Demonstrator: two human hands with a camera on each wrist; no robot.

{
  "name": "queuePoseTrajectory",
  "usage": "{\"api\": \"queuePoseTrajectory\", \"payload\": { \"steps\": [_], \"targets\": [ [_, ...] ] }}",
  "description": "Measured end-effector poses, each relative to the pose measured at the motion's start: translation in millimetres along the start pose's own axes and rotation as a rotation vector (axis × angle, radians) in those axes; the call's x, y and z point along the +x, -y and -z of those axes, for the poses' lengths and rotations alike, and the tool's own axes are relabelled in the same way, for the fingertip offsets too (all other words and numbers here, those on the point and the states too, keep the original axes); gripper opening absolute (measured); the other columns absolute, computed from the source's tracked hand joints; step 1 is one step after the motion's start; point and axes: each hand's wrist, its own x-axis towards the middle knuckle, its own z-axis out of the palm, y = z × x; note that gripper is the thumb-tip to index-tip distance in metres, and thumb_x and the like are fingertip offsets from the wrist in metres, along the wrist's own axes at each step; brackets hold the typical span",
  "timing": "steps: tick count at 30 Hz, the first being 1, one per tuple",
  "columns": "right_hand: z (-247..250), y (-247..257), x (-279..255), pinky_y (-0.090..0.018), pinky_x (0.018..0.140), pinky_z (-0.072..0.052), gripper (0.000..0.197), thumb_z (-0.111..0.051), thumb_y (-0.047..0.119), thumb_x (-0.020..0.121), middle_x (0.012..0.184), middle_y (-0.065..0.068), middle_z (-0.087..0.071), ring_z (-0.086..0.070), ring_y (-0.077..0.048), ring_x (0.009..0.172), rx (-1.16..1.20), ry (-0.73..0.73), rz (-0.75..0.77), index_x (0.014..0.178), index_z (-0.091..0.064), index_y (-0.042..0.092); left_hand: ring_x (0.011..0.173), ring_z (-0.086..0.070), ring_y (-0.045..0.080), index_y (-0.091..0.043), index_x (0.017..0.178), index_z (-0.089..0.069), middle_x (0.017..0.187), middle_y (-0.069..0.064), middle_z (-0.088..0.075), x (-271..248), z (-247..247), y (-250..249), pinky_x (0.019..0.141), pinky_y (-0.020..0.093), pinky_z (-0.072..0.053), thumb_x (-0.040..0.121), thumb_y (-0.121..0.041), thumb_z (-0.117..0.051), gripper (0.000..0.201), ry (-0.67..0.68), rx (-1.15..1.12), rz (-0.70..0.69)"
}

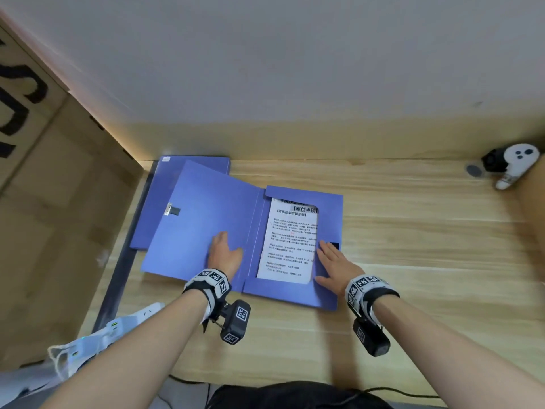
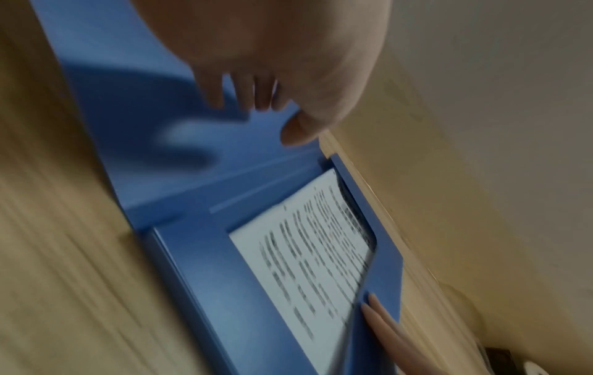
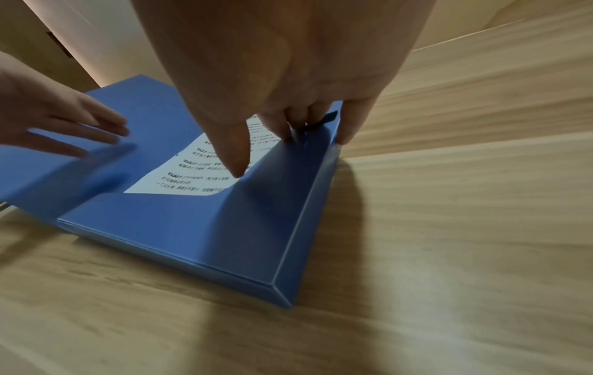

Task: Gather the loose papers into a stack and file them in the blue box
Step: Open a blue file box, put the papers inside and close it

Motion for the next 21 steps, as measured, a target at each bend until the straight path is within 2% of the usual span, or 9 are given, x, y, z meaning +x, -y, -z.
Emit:
{"api": "queuePoseTrajectory", "payload": {
  "steps": [2,3,5,7,9,13,17,19,21],
  "targets": [
    [0,-1,-1,-0.032,0.122,-0.011,0.084,-0.046,0.045,0.097,0.164,0.001,0.018,0.013,-0.014,0.151,-0.006,0.005,-0.002,0.156,0.006,0.015,0.147,-0.023,0.03,-0.004,0.149,-0.03,0.159,0.013,-0.025,7,27,17,0.12,0.044,-0.02,0.084,-0.013,-0.061,0.073,-0.295,0.099,0.023],
    [-1,-1,-2,-0.032,0.122,-0.012,0.085,-0.047,0.045,0.097,0.163,0.002,0.019,0.013,-0.013,0.151,-0.009,0.009,-0.003,0.156,0.007,0.016,0.148,-0.019,0.031,-0.004,0.149,-0.028,0.16,0.014,-0.022,7,39,26,0.12,0.046,-0.019,0.081,-0.013,-0.063,0.078,-0.404,0.102,0.104],
    [-1,-1,-3,-0.032,0.122,-0.014,0.087,-0.049,0.044,0.097,0.163,0.003,0.02,0.014,-0.013,0.151,-0.003,0.007,-0.003,0.156,0.009,0.016,0.148,-0.014,0.033,-0.002,0.151,-0.017,0.162,0.015,-0.014,7,58,40,0.119,0.047,-0.016,0.077,-0.013,-0.064,0.088,-0.457,0.06,0.329],
    [0,1,-4,-0.032,0.122,-0.015,0.087,-0.05,0.042,0.097,0.163,0.002,0.02,0.014,-0.014,0.151,0.006,-0.001,-0.004,0.156,0.009,0.016,0.148,-0.011,0.031,0.0,0.153,-0.007,0.162,0.017,-0.011,5,70,51,0.119,0.045,-0.015,0.079,-0.015,-0.062,0.094,-0.364,0.056,0.447],
    [-1,3,-4,-0.032,0.122,-0.016,0.087,-0.051,0.04,0.097,0.163,0.002,0.019,0.014,-0.014,0.151,0.002,-0.009,-0.009,0.156,0.008,0.015,0.146,-0.017,0.032,0.001,0.152,-0.01,0.159,0.019,-0.018,4,77,54,0.115,0.047,-0.022,0.078,-0.015,-0.062,0.092,-0.31,0.08,0.437],
    [-3,4,-2,-0.032,0.122,-0.017,0.088,-0.053,0.038,0.097,0.163,0.0,0.019,0.014,-0.016,0.151,-0.01,-0.012,-0.017,0.156,0.008,0.013,0.134,-0.032,0.037,0.001,0.139,-0.036,0.146,0.021,-0.034,0,91,50,0.105,0.052,-0.035,0.076,-0.016,-0.064,0.071,-0.387,0.072,0.424],
    [-5,4,3,-0.033,0.123,-0.013,0.087,-0.053,0.033,0.098,0.162,-0.001,0.022,0.017,-0.017,0.15,0.016,0.0,-0.016,0.155,0.008,0.01,0.128,-0.042,0.035,-0.009,0.136,-0.043,0.14,0.017,-0.045,-10,99,41,0.098,0.046,-0.042,0.08,-0.013,-0.063,0.06,-0.426,-0.092,0.299],
    [-3,5,6,-0.032,0.123,-0.009,0.087,-0.053,0.033,0.098,0.162,-0.002,0.022,0.017,-0.017,0.15,0.03,-0.009,-0.017,0.155,0.008,0.009,0.106,-0.057,0.032,-0.014,0.128,-0.047,0.124,0.014,-0.058,-20,99,33,0.078,0.037,-0.048,0.082,-0.009,-0.061,0.048,-0.439,-0.193,0.206],
    [1,6,9,-0.032,0.123,-0.007,0.087,-0.053,0.034,0.098,0.162,-0.002,0.021,0.017,-0.017,0.15,0.042,-0.017,-0.014,0.155,0.008,0.009,0.077,-0.061,0.027,-0.019,0.111,-0.052,0.104,0.008,-0.066,-33,98,20,0.06,0.031,-0.045,0.083,-0.009,-0.061,0.031,-0.438,-0.224,0.102]
  ]
}}
